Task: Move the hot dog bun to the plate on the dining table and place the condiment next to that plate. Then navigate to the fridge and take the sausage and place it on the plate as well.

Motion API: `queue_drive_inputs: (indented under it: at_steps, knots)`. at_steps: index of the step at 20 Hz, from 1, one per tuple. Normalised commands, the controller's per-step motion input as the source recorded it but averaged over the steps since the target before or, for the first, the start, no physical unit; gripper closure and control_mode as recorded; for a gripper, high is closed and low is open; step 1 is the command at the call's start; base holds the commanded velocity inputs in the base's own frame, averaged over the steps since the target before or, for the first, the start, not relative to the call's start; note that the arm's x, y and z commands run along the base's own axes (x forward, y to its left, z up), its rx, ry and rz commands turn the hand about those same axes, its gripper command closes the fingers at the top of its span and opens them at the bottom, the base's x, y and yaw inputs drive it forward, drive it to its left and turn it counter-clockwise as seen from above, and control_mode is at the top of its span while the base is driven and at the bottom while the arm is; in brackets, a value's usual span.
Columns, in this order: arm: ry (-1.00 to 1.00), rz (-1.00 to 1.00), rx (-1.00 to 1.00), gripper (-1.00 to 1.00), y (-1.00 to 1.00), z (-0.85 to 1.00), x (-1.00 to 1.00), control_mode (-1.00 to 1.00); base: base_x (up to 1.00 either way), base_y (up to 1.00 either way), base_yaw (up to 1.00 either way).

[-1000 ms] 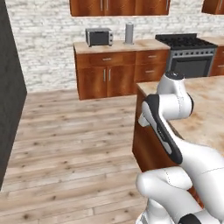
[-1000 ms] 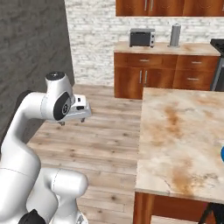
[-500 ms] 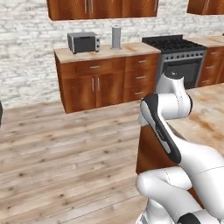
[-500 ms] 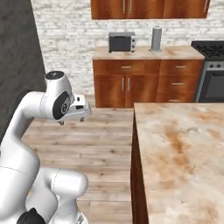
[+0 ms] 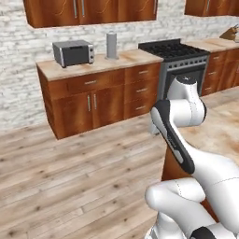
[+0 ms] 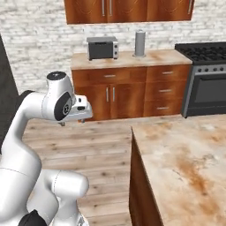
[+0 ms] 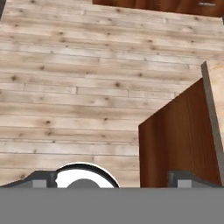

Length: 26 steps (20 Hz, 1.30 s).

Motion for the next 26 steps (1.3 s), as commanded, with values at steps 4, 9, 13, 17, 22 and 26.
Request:
queue_drive_inputs:
  at_steps: [4, 9, 13, 17, 22, 26]
  knots:
    - [0.00, 0.00, 0.00, -1.00, 0.00, 0.00, 0.00, 1.00, 1.00, 0.79, -0.31]
    - [0.00, 0.00, 0.00, -1.00, 0.00, 0.00, 0.00, 1.00, 1.00, 0.82, -0.32]
    - [0.00, 0.00, 0.00, -1.00, 0.00, 0.00, 0.00, 1.00, 1.00, 0.86, -0.34]
    - [0.00, 0.00, 0.00, -1.00, 0.00, 0.00, 0.00, 1.00, 1.00, 0.80, -0.37]
    - [0.00, 0.00, 0.00, -1.00, 0.00, 0.00, 0.00, 1.00, 1.00, 0.70, -0.46]
    - [0.00, 0.00, 0.00, -1.00, 0.00, 0.00, 0.00, 1.00, 1.00, 0.58, -0.55]
